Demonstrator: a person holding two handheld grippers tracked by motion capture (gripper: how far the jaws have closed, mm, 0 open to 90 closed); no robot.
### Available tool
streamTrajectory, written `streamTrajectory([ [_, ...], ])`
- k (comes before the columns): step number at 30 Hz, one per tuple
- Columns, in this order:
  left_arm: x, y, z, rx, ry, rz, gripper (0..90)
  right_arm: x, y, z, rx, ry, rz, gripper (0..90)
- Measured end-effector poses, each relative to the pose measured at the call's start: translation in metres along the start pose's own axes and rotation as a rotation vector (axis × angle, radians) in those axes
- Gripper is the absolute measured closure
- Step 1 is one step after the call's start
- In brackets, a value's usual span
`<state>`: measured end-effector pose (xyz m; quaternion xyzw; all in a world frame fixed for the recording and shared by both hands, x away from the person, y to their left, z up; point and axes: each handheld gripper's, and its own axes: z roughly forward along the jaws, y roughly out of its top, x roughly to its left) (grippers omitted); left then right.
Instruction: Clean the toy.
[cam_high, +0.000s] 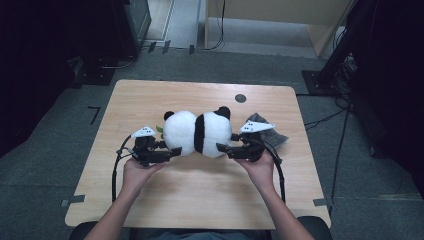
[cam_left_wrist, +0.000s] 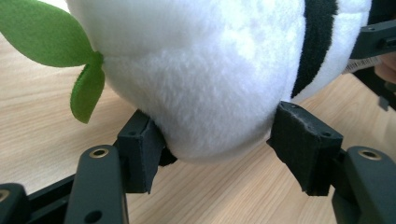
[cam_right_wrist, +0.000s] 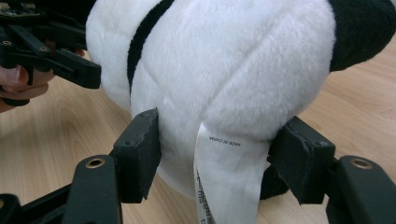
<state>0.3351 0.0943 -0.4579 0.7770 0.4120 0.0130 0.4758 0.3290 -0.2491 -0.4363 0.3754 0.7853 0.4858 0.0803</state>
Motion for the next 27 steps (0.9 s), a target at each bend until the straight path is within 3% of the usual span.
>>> streamTrajectory([
  [2, 0.001, 0.0, 0.0, 0.015, -0.01, -0.025, 33.1, 0.001, 0.0, 0.001, 0.0, 0.005, 0.012, 36.0],
  [6, 0.001, 0.0, 0.001, 0.027, -0.015, -0.039, 32.2, 0.0, 0.0, 0.002, 0.0, 0.014, 0.036, 36.0],
  [10, 0.004, 0.0, 0.008, 0.019, -0.007, -0.037, 32.2, -0.001, 0.001, 0.001, 0.0, -0.012, 0.034, 35.5],
  [12, 0.008, 0.0, 0.014, 0.026, -0.008, -0.043, 32.6, -0.004, -0.001, 0.004, 0.029, -0.039, 0.048, 34.9],
  [15, 0.013, -0.001, 0.02, 0.038, 0.005, -0.046, 32.8, -0.011, -0.003, 0.007, 0.021, -0.031, 0.072, 34.3],
  [22, 0.022, -0.003, 0.026, 0.01, 0.035, -0.045, 31.9, -0.018, -0.003, 0.014, -0.014, -0.053, 0.021, 32.1],
  [27, 0.028, -0.001, 0.029, -0.022, 0.048, -0.031, 31.7, -0.023, -0.004, 0.022, -0.029, -0.114, -0.055, 33.1],
])
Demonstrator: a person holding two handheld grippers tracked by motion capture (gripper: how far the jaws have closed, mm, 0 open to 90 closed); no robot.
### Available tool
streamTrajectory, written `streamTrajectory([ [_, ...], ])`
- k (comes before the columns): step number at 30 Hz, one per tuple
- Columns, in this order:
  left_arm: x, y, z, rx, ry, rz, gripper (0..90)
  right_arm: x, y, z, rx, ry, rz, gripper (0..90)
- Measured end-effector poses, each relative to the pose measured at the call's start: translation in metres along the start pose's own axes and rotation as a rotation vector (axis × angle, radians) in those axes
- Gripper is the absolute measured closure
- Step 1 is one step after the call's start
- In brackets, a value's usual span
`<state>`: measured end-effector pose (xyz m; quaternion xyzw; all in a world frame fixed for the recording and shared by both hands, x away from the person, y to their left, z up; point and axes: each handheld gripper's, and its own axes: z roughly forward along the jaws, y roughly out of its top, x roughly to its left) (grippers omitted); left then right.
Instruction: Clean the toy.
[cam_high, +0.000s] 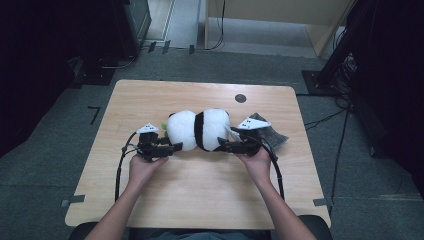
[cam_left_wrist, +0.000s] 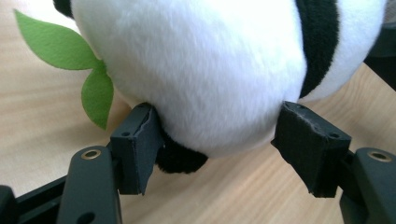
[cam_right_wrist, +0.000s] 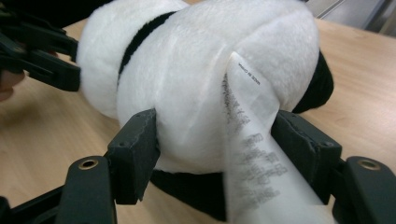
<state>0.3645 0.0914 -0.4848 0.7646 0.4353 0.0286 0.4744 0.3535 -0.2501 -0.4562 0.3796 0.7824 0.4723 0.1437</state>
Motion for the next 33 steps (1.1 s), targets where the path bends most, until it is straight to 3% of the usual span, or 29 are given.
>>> streamTrajectory([
  [4, 0.001, 0.001, 0.0, -0.015, 0.001, 0.006, 31.8, -0.005, -0.001, 0.003, -0.019, 0.029, 0.028, 33.0],
  [8, 0.0, 0.007, -0.003, 0.003, 0.008, 0.033, 31.9, -0.004, 0.002, 0.0, -0.011, 0.017, 0.023, 32.7],
  [12, -0.002, 0.015, -0.007, 0.025, 0.02, 0.077, 28.4, -0.001, 0.004, -0.001, 0.012, -0.006, -0.014, 32.2],
  [17, 0.0, 0.022, -0.015, 0.025, -0.017, 0.085, 19.3, 0.003, 0.007, -0.007, 0.022, -0.029, -0.077, 32.6],
  [20, 0.005, 0.028, -0.013, 0.026, -0.047, 0.061, 14.4, 0.004, 0.01, -0.011, 0.012, -0.031, -0.079, 32.6],
  [27, 0.01, 0.043, -0.007, 0.009, -0.014, 0.112, 13.1, -0.002, 0.015, -0.018, 0.008, -0.04, -0.082, 32.6],
  [33, 0.018, 0.053, 0.002, -0.023, -0.042, 0.075, 12.8, -0.01, 0.018, -0.028, 0.005, -0.039, -0.085, 32.6],
])
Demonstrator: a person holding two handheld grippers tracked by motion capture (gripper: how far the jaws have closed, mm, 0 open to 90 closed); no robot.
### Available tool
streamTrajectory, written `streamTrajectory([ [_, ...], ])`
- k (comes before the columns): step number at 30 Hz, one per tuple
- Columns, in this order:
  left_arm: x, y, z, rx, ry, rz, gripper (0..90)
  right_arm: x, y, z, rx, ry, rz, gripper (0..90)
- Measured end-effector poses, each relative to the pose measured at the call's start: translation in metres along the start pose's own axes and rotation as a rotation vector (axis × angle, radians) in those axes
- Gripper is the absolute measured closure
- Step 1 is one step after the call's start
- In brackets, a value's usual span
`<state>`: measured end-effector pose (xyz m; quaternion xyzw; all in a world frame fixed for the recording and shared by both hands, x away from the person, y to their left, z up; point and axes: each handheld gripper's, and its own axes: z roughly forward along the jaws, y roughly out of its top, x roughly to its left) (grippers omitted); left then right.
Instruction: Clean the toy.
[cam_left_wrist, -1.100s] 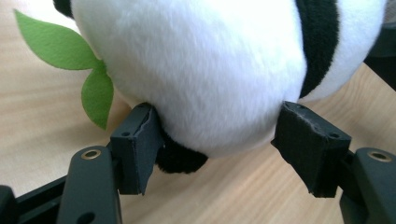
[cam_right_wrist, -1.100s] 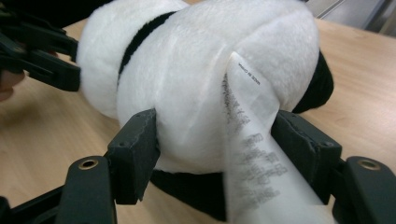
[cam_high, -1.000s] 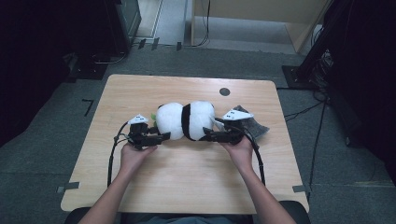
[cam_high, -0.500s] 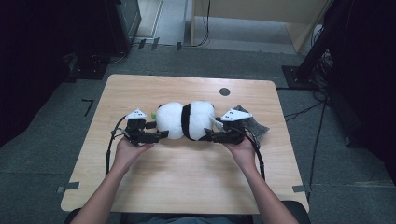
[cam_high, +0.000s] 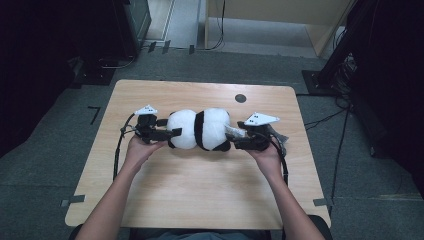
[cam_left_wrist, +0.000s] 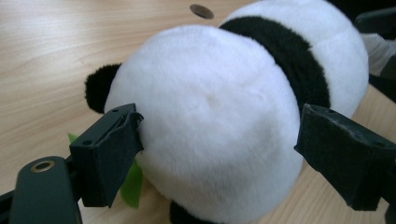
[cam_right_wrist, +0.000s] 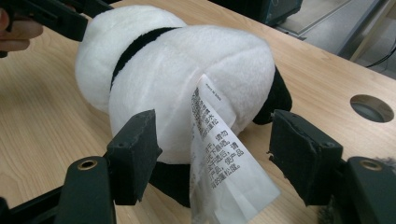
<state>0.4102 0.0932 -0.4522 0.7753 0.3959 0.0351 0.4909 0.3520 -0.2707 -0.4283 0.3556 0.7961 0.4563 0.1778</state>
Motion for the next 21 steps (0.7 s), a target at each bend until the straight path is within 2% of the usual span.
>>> streamTrajectory([
  [2, 0.001, 0.0, 0.004, 0.013, 0.028, 0.028, 10.9, -0.002, 0.001, -0.003, -0.003, 0.004, 0.0, 32.6],
  [4, 0.003, -0.003, 0.008, 0.046, 0.058, 0.054, 9.2, -0.006, 0.002, -0.006, -0.015, -0.002, 0.001, 32.6],
  [5, 0.004, -0.005, 0.01, 0.054, 0.062, 0.066, 7.0, -0.008, 0.001, -0.007, -0.016, -0.001, 0.007, 32.6],
  [6, 0.005, -0.005, 0.011, 0.056, 0.056, 0.058, 6.5, -0.01, 0.0, -0.009, -0.021, -0.005, 0.012, 32.6],
  [7, 0.006, -0.005, 0.011, 0.055, 0.043, 0.047, 6.5, -0.011, 0.0, -0.01, -0.022, -0.007, 0.013, 32.6],
  [11, 0.008, -0.006, 0.012, 0.04, 0.032, 0.051, 6.5, -0.016, -0.003, -0.015, -0.03, -0.016, 0.019, 33.0],
  [15, 0.006, -0.008, 0.012, 0.017, 0.04, 0.1, 7.1, -0.026, -0.007, -0.023, -0.044, -0.045, 0.035, 33.1],
  [18, 0.005, -0.008, 0.011, 0.019, 0.043, 0.105, 10.6, -0.033, -0.009, -0.03, -0.063, -0.067, 0.047, 33.9],
  [21, 0.003, -0.012, 0.01, -0.004, 0.056, 0.118, 12.2, -0.04, -0.013, -0.032, -0.073, -0.084, 0.065, 34.2],
])
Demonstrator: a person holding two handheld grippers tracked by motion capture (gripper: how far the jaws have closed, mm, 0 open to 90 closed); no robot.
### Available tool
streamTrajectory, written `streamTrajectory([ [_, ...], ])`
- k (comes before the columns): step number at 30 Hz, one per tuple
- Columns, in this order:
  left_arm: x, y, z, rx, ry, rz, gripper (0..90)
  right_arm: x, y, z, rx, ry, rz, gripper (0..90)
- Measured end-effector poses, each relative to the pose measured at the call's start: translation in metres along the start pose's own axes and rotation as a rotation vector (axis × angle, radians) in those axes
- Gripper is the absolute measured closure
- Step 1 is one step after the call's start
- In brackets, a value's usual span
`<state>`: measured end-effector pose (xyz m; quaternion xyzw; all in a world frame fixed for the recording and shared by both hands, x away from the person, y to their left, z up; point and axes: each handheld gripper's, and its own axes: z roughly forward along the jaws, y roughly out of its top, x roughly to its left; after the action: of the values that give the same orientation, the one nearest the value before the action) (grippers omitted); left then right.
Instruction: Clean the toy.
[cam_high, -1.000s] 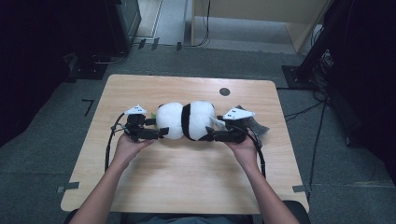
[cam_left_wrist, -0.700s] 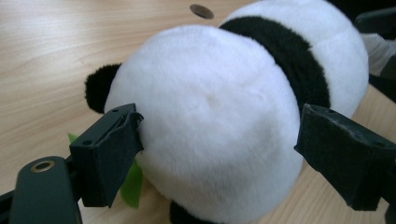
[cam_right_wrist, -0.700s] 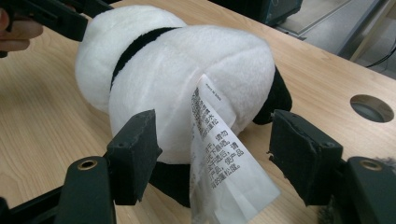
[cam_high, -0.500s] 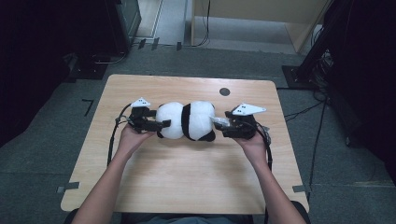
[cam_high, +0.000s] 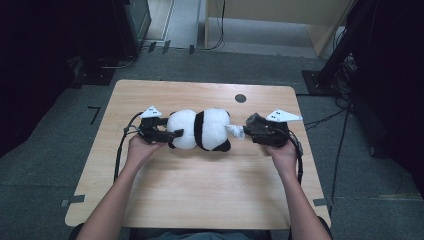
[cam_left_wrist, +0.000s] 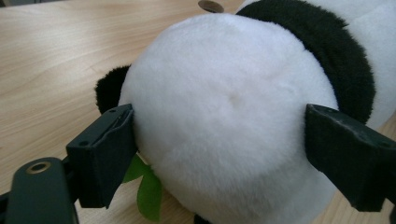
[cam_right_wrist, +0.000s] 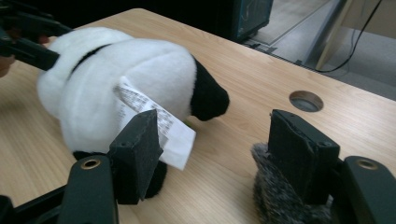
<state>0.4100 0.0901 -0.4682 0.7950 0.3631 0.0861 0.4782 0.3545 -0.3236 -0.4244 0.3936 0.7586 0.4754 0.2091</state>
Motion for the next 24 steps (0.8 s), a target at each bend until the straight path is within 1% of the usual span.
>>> streamTrajectory([
  [3, 0.001, -0.002, 0.0, -0.004, -0.005, -0.003, 12.2, -0.009, -0.006, 0.0, 0.002, -0.016, 0.012, 35.0],
  [6, 0.001, -0.002, 0.0, 0.004, -0.004, -0.027, 12.2, -0.018, -0.011, 0.001, 0.003, -0.023, 0.037, 38.2],
  [7, 0.001, -0.002, 0.0, 0.004, -0.003, -0.03, 12.2, -0.02, -0.013, 0.001, 0.004, -0.036, 0.046, 38.1],
  [9, 0.002, -0.002, 0.0, 0.005, -0.007, -0.034, 12.2, -0.024, -0.014, 0.002, 0.0, -0.052, 0.051, 38.1],
  [10, 0.002, -0.002, 0.0, 0.007, -0.011, -0.043, 12.1, -0.026, -0.016, 0.003, 0.0, -0.06, 0.055, 38.1],
  [12, 0.004, -0.002, 0.0, 0.01, -0.019, -0.053, 12.1, -0.03, -0.02, 0.004, 0.0, -0.082, 0.051, 38.2],
  [13, 0.004, -0.002, 0.0, 0.009, -0.019, -0.054, 12.1, -0.033, -0.023, 0.005, 0.001, -0.096, 0.048, 38.3],
  [15, 0.003, -0.002, 0.0, 0.007, -0.014, -0.049, 12.1, -0.037, -0.027, 0.007, 0.009, -0.097, 0.061, 39.2],
  [16, 0.003, -0.002, 0.0, 0.007, -0.01, -0.045, 12.1, -0.039, -0.029, 0.008, 0.004, -0.098, 0.071, 39.8],
  [18, 0.002, -0.002, 0.0, 0.008, -0.004, -0.04, 12.0, -0.041, -0.032, 0.01, -0.004, -0.115, 0.064, 39.8],
  [19, 0.002, -0.002, -0.001, 0.009, -0.006, -0.046, 12.0, -0.043, -0.034, 0.012, 0.005, -0.128, 0.058, 39.7],
  [22, 0.002, -0.003, -0.001, 0.011, -0.011, -0.05, 12.1, -0.048, -0.043, 0.017, 0.025, -0.134, 0.075, 39.7],
  [24, 0.002, -0.003, -0.001, 0.01, -0.01, -0.049, 12.0, -0.05, -0.047, 0.019, 0.036, -0.148, 0.068, 39.7],
])
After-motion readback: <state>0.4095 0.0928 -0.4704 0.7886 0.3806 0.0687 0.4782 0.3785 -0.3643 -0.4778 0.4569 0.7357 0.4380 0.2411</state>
